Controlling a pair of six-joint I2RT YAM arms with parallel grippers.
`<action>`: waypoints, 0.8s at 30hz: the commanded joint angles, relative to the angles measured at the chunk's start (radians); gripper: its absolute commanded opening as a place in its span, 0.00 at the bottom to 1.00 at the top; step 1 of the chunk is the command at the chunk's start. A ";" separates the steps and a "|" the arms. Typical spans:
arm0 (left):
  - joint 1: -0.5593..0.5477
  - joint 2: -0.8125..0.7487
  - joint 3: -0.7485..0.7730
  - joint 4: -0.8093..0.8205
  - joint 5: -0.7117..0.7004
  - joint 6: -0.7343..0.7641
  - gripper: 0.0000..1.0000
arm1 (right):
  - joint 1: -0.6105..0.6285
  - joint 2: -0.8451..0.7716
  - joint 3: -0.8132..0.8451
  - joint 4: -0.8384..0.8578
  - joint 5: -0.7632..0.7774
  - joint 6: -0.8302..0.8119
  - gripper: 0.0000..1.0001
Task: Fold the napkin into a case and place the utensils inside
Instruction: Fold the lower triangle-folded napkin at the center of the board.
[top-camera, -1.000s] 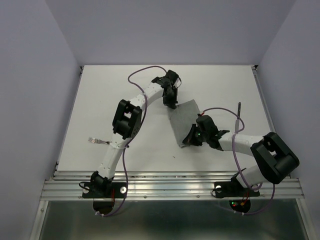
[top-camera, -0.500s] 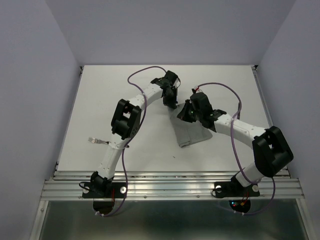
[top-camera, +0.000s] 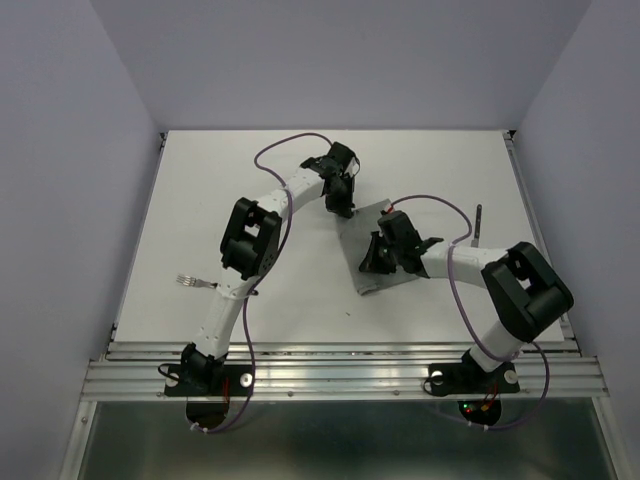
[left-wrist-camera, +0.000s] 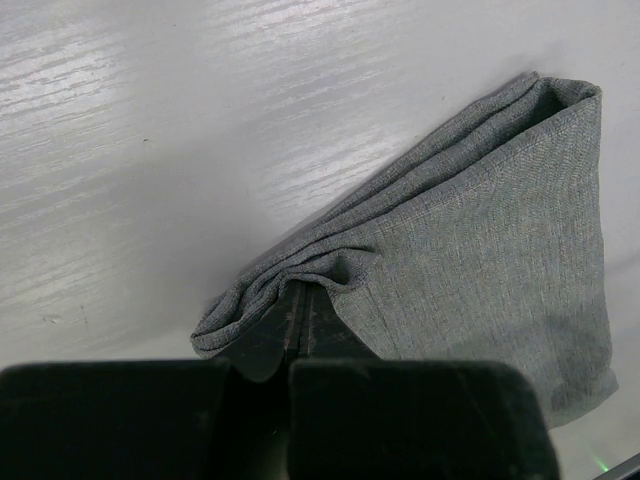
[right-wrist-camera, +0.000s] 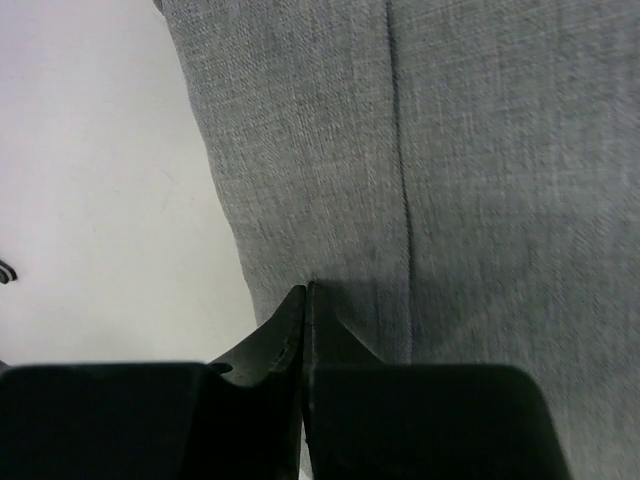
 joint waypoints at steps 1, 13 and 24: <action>0.001 -0.039 -0.029 -0.055 0.001 0.028 0.00 | 0.022 -0.121 0.016 -0.104 0.077 -0.050 0.01; -0.001 -0.036 -0.029 -0.060 0.002 0.022 0.00 | 0.106 -0.176 -0.200 -0.032 0.065 0.060 0.01; -0.001 -0.053 -0.027 -0.075 -0.007 0.033 0.00 | 0.126 -0.334 -0.032 -0.231 0.255 -0.018 0.01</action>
